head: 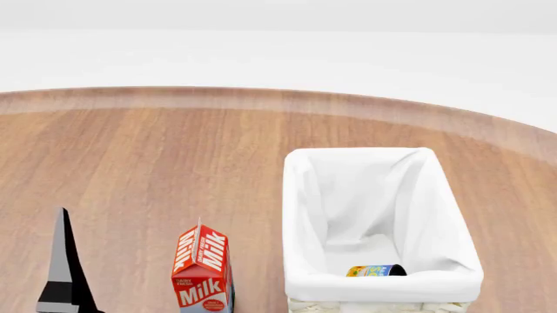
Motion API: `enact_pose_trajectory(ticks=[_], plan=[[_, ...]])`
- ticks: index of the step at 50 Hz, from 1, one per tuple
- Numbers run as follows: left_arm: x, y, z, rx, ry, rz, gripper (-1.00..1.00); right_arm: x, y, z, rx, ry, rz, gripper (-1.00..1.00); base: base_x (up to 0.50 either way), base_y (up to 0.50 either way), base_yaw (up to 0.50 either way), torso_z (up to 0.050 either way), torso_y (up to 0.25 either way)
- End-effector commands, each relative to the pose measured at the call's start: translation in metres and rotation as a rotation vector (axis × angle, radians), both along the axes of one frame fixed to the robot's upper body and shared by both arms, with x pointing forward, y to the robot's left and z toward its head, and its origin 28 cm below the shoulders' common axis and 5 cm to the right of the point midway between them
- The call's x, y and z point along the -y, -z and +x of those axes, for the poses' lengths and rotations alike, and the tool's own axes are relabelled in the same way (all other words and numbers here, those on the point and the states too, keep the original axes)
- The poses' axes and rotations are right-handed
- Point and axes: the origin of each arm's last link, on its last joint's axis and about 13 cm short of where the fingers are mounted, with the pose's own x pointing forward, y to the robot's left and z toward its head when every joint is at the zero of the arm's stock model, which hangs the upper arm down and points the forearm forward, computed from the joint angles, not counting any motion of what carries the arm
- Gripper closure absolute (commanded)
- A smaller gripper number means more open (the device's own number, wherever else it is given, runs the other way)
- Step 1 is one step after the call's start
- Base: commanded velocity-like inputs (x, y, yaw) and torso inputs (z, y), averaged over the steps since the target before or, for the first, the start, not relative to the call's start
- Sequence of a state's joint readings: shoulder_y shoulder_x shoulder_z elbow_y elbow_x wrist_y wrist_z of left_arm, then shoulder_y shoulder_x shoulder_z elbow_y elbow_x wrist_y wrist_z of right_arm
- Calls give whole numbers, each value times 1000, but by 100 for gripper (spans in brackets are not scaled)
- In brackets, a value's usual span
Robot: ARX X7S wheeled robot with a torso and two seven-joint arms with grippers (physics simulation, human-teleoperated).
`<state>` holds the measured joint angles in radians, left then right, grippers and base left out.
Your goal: Pick up the alphabet soup and the tomato sauce, and put them in the basket.
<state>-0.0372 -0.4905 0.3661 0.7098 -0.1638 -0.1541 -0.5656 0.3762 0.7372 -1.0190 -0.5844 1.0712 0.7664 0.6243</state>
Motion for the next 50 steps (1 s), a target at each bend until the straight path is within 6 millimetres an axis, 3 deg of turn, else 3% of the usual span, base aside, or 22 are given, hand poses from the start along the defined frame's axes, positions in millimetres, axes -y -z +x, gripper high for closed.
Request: enact_pose_trajectory(ticks=[1,8,10,16,22,26,30,34,43,50], plan=[[0,-1,0,2,1,-2,-100,7,-39,12,154,10,7,100,0,0,0,0,0],[0,0,0,-1,0,0,-100,8,-53,20,221,16,6,100,0,0,0,0,0],[1,-1,0,3,3,0,-100,8,-68,21,245,16,8,100,0,0,0,0,0],[-1,-2,-1,3,-1,0,-100,10,-87,24,303,27,27,100,0,0,0,0,0],[0,-1,0,2,-1,1,-100,12,-92,30,347,43,43,100,0,0,0,0,0],[-1,-2,0,3,-2,-1,-100,13,-115,33,379,56,63,100,0,0,0,0,0],[0,-2,1,2,2,2,-100,14,-116,39,408,70,85,100,0,0,0,0,0],[-1,-3,0,6,0,1,-100,15,-133,45,429,88,121,100,0,0,0,0,0],[-1,-2,-1,4,-5,1,-100,18,-142,65,455,134,161,100,0,0,0,0,0],[0,-2,-1,3,-1,2,-100,22,-160,79,491,175,198,100,0,0,0,0,1]])
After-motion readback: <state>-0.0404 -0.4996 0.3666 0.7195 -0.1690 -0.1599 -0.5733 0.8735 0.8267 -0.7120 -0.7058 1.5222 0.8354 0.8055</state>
